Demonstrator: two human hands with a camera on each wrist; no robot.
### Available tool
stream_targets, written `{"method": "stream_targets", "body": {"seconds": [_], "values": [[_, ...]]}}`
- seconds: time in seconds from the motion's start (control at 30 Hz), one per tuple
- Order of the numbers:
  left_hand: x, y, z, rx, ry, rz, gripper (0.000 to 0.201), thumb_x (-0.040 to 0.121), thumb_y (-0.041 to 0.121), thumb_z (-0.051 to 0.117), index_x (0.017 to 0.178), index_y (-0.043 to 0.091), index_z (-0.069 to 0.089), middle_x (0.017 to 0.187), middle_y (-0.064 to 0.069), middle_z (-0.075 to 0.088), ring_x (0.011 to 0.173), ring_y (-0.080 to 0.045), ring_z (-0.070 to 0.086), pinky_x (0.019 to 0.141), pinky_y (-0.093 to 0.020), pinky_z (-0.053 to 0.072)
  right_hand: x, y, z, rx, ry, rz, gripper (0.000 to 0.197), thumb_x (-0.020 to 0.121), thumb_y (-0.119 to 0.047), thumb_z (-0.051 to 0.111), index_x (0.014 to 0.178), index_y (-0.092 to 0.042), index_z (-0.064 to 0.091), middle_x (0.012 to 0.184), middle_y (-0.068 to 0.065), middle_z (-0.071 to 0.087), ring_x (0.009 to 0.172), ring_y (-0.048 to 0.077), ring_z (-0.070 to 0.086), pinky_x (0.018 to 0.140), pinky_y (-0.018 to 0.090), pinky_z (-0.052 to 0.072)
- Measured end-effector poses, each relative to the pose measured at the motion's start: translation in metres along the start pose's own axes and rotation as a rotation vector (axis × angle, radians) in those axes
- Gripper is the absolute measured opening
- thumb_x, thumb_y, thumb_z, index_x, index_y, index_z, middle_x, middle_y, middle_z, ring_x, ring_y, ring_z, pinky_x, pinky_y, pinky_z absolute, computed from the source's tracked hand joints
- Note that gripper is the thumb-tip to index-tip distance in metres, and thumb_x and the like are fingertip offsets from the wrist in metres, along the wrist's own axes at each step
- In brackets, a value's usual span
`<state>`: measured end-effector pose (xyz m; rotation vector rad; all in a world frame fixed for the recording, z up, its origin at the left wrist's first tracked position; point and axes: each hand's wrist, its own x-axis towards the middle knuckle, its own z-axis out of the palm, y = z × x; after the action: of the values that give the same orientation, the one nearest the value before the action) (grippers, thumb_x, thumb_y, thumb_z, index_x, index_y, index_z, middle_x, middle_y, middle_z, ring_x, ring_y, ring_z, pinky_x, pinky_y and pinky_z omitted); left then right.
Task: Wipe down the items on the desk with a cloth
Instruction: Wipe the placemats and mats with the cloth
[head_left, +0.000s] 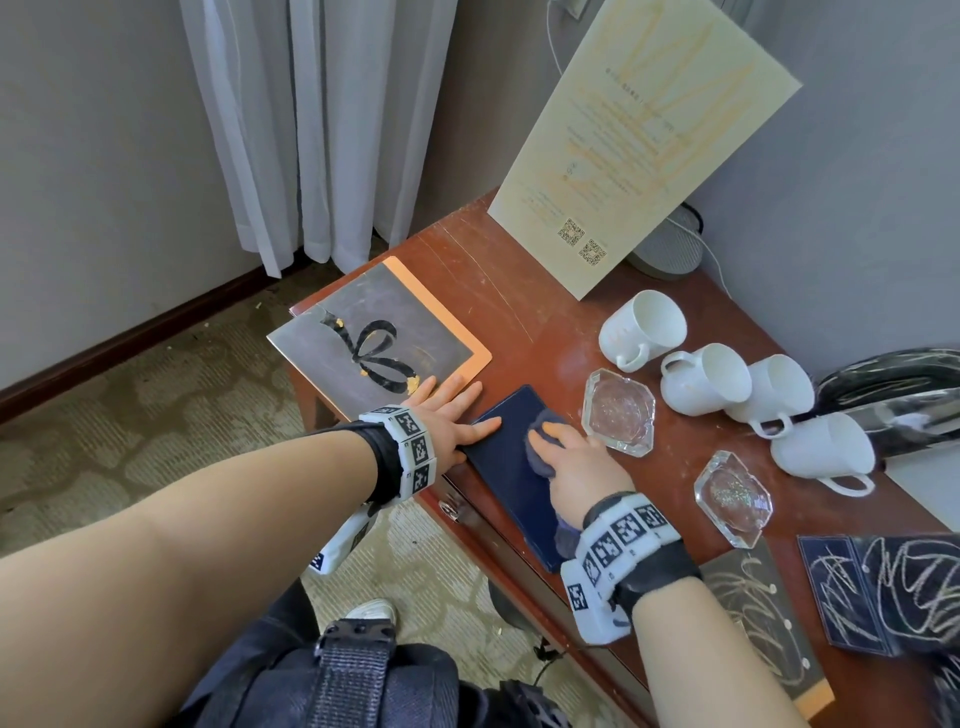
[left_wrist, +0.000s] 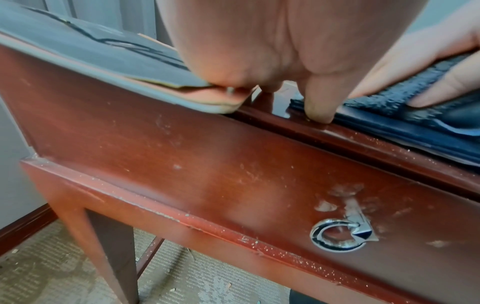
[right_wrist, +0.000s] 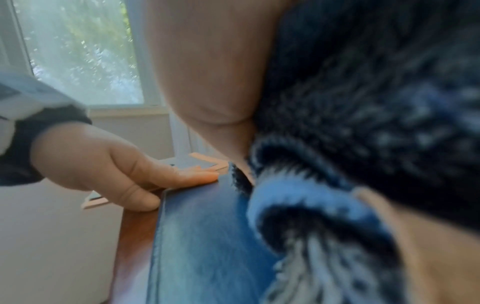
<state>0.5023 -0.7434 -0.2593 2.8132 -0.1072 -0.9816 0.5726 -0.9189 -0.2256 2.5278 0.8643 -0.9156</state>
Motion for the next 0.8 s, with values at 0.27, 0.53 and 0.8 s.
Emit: {"method": "stream_targets", "body": {"seconds": [0.27, 0.53, 0.8], "values": [[0.002, 0.000, 0.000, 0.006, 0.005, 0.000, 0.059, 0.100, 0.035, 0.032, 0.145, 0.044, -0.006, 0.154, -0.002, -0.024, 0.141, -0.024, -0.024, 0.114, -0.044, -0.011, -0.033, 0.015, 0.006, 0.132, -0.037, 0.292, 0.055, 0.091, -0.009, 0.035, 0.142, -0.029, 0.032, 0.145, -0.005, 0.024, 0.122, 0.023, 0.032, 0.091, 0.035, 0.045], [-0.001, -0.009, -0.017, -0.073, 0.014, -0.032, 0.081, 0.094, 0.033, 0.051, 0.149, 0.023, -0.008, 0.158, 0.000, -0.004, 0.145, -0.022, 0.003, 0.116, -0.041, 0.014, -0.025, -0.033, 0.006, 0.059, 0.128, 0.159, 0.062, 0.092, -0.014, 0.042, 0.148, -0.019, 0.017, 0.148, 0.003, 0.022, 0.127, 0.028, 0.030, 0.094, 0.036, 0.042], [0.006, -0.006, -0.020, 0.120, -0.058, -0.018, 0.077, 0.095, 0.040, 0.046, 0.149, 0.021, -0.005, 0.157, 0.004, -0.012, 0.145, -0.018, -0.005, 0.116, -0.038, 0.018, -0.017, -0.054, -0.008, -0.072, 0.098, -0.126, 0.058, 0.091, -0.012, 0.043, 0.145, -0.026, 0.025, 0.150, 0.001, 0.021, 0.125, 0.031, 0.029, 0.090, 0.041, 0.043]]}}
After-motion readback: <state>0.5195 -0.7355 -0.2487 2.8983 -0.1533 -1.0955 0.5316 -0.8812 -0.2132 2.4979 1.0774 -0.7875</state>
